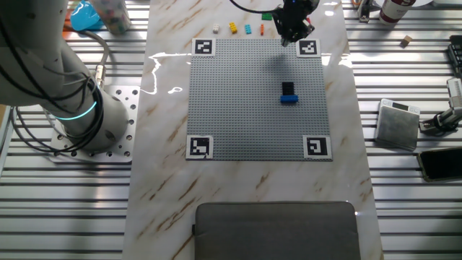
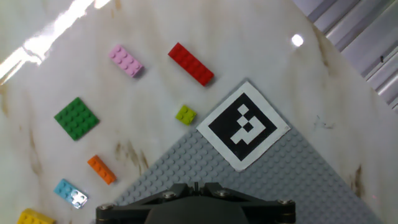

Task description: Build with small Lego blocks

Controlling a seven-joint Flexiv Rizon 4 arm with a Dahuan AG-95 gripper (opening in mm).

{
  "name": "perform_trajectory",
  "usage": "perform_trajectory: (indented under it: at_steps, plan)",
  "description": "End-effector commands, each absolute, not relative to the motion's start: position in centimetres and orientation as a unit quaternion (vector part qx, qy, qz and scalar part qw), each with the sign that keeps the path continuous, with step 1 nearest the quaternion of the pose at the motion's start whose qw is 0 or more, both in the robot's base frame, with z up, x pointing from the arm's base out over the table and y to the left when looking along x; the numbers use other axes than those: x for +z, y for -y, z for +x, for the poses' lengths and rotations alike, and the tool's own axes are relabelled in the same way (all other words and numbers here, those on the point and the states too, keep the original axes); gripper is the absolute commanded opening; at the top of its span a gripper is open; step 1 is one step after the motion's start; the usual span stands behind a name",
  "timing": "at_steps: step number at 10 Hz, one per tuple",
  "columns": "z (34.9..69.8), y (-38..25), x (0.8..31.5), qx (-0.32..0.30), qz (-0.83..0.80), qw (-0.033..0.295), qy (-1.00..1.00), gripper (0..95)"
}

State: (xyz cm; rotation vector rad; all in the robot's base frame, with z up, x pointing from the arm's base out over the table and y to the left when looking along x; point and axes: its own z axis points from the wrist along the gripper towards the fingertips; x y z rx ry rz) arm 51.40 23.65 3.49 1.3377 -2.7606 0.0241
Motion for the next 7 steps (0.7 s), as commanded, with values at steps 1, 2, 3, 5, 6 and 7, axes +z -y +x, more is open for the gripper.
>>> perform_trajectory:
  at_steps: [1, 2, 3, 5, 6, 7]
  plan:
    - [51.3, -23.6, 3.6, -0.011, 0.492, 0.023, 0.87, 0.0]
    - [51.3, -23.6, 3.6, -0.019, 0.503, 0.011, 0.864, 0.0]
    - [51.5, -24.4, 3.7, -0.02, 0.505, 0.01, 0.863, 0.0]
    - [52.3, -28.2, 3.9, -0.008, 0.507, 0.018, 0.862, 0.0]
    - [52.6, -29.7, 3.8, -0.005, 0.508, 0.017, 0.861, 0.0]
    - [52.7, -30.2, 3.8, -0.005, 0.509, 0.016, 0.861, 0.0]
